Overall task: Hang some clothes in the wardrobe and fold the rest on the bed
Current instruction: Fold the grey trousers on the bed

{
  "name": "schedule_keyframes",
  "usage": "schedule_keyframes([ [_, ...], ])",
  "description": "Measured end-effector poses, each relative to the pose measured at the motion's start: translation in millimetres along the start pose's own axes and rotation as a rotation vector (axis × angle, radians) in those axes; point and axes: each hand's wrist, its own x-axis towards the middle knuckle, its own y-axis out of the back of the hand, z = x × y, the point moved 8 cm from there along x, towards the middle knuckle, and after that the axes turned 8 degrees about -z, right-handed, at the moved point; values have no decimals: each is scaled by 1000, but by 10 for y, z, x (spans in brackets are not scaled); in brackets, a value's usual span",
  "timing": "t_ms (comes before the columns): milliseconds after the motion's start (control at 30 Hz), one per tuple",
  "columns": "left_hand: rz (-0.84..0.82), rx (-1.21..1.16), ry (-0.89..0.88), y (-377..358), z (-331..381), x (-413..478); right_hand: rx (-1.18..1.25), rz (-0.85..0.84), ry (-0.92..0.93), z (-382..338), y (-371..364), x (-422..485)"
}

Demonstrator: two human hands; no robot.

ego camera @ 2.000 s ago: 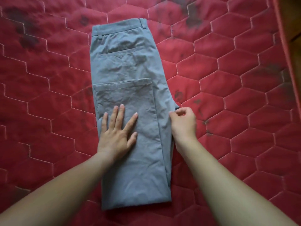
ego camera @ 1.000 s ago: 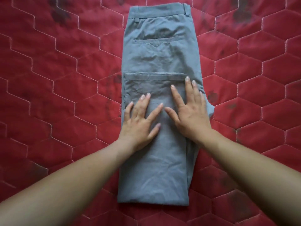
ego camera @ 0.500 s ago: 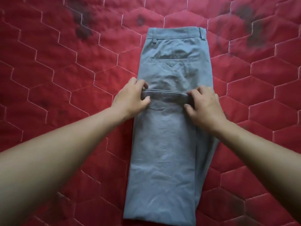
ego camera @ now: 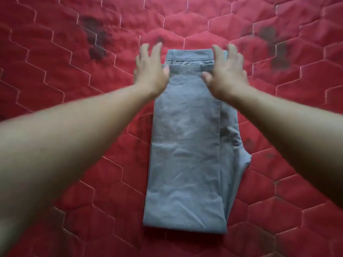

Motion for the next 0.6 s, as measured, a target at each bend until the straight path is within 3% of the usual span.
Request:
schedule_keyframes([
  [167, -165, 290, -190, -1190, -193, -1503, -208, -17, 199, -35, -1232, -1424],
  [267, -167, 470, -278, -1605, -396, -1743, -269, -63, 191, 251, -1748, -1732],
  [433, -80, 492, -347, -1631, -409, -1718, -281, 16, 213, 258, -1789, -1690],
  [533, -103, 402, -259, -1510, -434, -1833, -217, 0, 187, 237, -1748, -1881],
  [600, -108, 342, -240, -1509, -517, -2185, -216, 9, 280, 195, -1827, -2273],
])
